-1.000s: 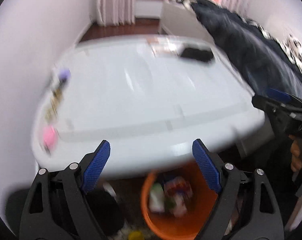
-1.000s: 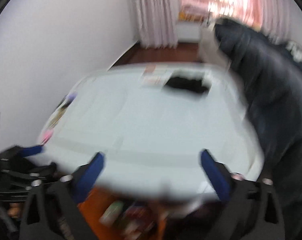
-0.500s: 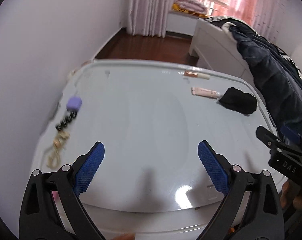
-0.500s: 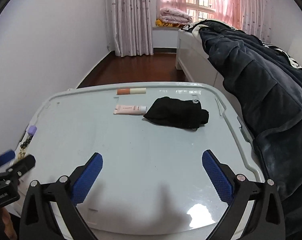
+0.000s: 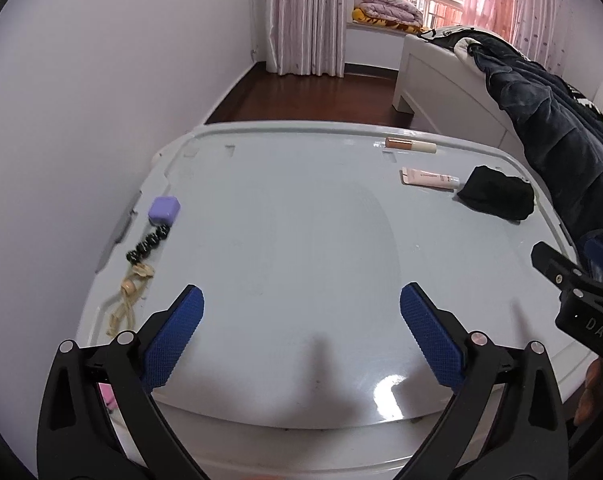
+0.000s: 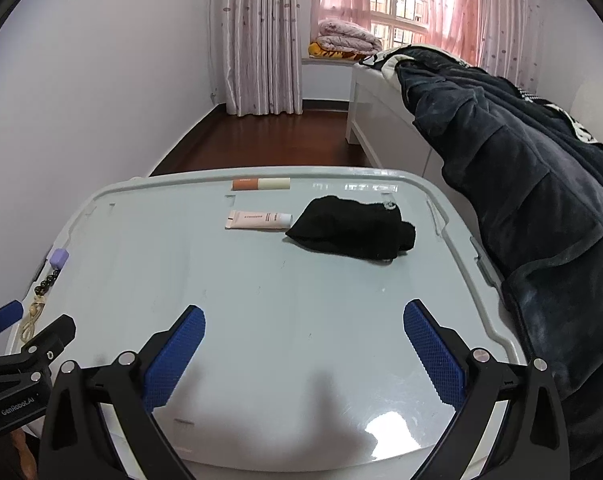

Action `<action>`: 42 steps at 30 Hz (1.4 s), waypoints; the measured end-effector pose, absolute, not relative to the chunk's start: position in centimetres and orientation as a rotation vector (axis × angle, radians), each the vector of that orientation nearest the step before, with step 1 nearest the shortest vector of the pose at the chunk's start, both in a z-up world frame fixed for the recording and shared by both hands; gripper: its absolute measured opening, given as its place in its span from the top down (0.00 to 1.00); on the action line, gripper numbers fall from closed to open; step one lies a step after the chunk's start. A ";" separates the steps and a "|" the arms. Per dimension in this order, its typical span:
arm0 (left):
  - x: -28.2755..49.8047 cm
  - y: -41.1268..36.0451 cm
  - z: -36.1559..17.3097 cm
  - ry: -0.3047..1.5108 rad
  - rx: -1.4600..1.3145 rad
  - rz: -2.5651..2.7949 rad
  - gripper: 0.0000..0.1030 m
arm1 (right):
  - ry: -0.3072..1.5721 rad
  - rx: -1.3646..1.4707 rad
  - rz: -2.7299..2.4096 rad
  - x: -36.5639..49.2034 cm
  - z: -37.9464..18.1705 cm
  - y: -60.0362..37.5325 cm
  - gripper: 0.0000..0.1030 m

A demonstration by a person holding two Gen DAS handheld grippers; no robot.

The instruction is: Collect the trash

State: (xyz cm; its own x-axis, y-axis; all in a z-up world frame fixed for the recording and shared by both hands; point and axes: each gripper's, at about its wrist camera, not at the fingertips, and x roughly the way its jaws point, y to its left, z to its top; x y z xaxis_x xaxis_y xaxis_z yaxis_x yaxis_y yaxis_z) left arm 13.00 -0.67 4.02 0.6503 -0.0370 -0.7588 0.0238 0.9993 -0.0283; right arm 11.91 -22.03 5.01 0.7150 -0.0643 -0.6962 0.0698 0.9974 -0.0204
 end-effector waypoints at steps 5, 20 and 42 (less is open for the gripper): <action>13.1 -0.7 3.6 0.886 -0.017 -0.041 0.07 | 0.777 0.006 -0.077 11.9 4.9 -21.9 0.04; 13.0 -0.6 3.8 0.865 0.003 -0.003 0.07 | 0.778 -0.004 -0.059 11.7 4.8 -21.5 0.04; 13.1 -0.6 3.6 0.872 0.009 0.005 0.07 | 0.783 -0.006 -0.060 11.7 4.7 -21.7 0.04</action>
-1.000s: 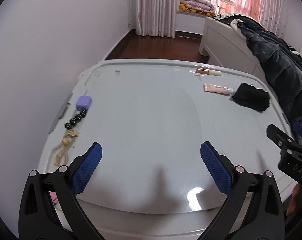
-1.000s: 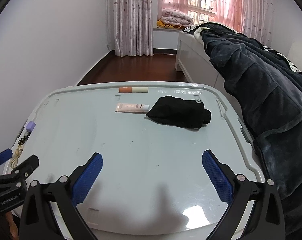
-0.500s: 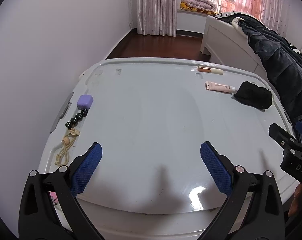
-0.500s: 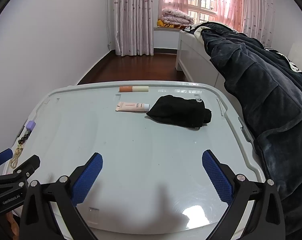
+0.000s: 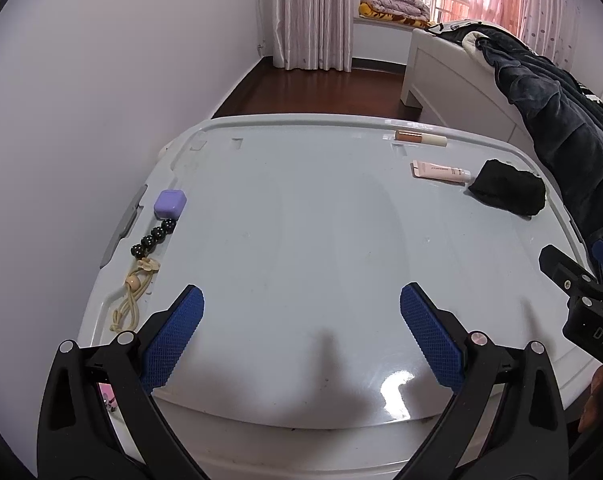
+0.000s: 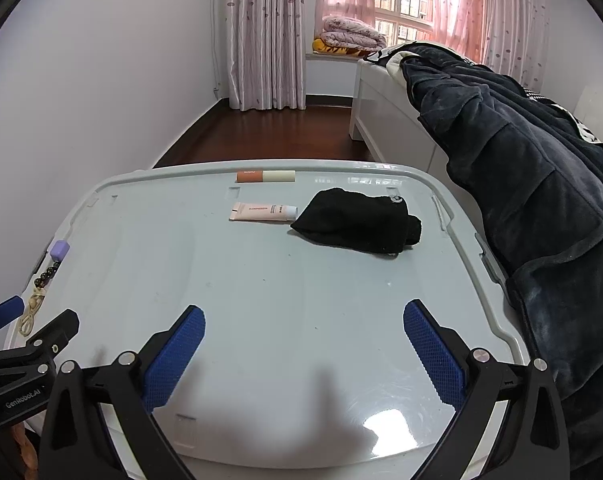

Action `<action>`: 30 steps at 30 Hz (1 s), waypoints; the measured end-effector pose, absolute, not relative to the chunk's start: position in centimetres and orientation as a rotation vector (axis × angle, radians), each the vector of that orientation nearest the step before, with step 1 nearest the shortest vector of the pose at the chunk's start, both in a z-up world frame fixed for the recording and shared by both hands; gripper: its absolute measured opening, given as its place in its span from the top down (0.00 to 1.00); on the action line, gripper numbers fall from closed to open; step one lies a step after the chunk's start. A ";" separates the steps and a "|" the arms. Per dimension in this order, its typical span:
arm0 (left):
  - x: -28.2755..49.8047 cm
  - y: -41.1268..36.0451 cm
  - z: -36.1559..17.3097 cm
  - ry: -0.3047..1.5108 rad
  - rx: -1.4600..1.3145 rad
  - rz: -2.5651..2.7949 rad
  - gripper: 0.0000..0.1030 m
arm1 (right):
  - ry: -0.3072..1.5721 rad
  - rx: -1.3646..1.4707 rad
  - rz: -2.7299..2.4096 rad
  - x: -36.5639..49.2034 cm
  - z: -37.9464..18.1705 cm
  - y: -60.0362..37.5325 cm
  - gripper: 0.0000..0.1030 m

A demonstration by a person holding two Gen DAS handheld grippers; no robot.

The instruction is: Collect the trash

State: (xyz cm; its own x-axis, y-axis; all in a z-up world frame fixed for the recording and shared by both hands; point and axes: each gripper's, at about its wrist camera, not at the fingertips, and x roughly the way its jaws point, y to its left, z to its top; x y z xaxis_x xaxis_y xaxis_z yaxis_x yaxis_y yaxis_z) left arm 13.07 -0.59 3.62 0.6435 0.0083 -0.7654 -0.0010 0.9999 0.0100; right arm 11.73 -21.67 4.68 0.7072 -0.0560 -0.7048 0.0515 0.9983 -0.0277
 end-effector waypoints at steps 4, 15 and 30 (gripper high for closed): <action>13.1 -0.5 3.6 0.874 0.009 0.004 0.07 | 0.783 -0.006 -0.061 11.7 4.7 -21.6 0.04; 13.2 -0.4 3.4 0.879 -0.002 -0.006 0.07 | 0.792 -0.011 -0.057 11.6 4.5 -21.7 0.04; 12.8 -0.8 3.9 0.834 0.007 -0.025 0.07 | 0.805 -0.005 -0.071 11.8 4.2 -21.8 0.04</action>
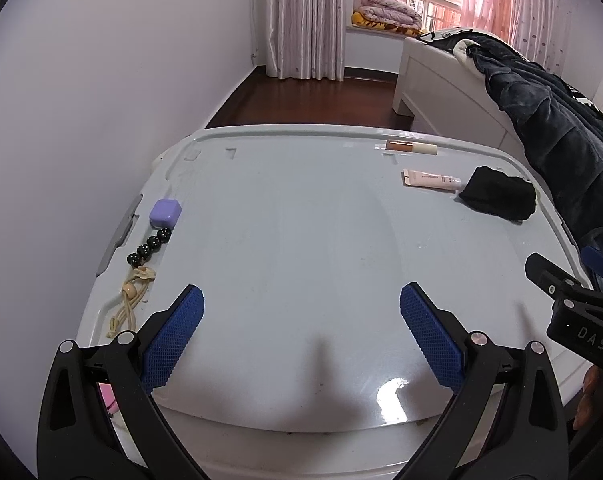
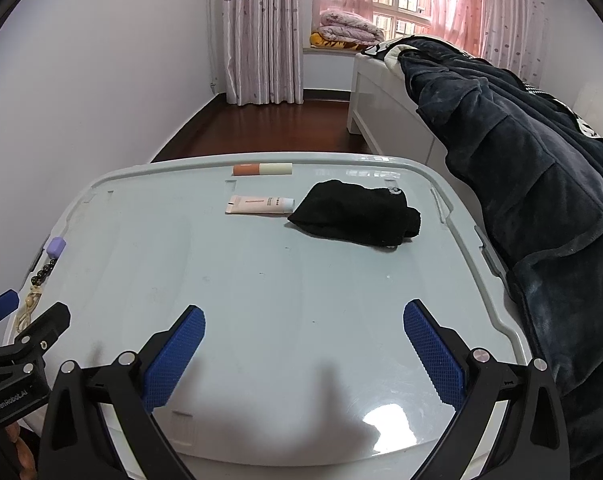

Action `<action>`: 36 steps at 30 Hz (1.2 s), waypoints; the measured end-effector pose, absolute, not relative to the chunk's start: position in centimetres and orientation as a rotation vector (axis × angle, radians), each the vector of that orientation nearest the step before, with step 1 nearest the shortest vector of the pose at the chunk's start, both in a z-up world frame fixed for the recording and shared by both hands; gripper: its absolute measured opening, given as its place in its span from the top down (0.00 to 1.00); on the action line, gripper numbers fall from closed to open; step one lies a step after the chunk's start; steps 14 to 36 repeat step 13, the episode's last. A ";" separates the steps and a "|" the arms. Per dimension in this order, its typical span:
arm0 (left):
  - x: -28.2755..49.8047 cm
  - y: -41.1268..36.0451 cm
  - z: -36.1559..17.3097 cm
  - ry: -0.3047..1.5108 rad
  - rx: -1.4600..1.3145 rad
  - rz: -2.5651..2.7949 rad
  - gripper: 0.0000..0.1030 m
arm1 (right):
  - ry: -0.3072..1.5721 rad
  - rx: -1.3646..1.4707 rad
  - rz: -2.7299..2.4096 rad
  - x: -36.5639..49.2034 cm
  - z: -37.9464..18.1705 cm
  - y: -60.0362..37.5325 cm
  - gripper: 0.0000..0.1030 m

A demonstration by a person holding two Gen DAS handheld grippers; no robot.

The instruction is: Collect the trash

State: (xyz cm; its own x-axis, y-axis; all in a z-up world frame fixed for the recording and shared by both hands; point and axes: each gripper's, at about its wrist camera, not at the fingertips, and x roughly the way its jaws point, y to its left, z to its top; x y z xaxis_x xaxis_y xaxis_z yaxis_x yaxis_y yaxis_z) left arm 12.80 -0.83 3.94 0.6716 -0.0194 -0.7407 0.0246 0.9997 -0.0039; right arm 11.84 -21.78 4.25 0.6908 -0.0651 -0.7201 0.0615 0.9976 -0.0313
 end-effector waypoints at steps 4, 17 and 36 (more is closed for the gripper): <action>12.7 -1.1 3.9 0.835 0.024 -0.027 0.07 | 0.808 0.000 -0.074 11.9 4.2 -21.8 0.04; 13.2 -0.5 3.4 0.879 -0.018 -0.016 0.07 | 0.808 -0.002 -0.074 11.8 4.2 -21.9 0.04; 13.2 -0.5 3.4 0.879 -0.018 -0.016 0.07 | 0.808 -0.002 -0.074 11.8 4.2 -21.9 0.04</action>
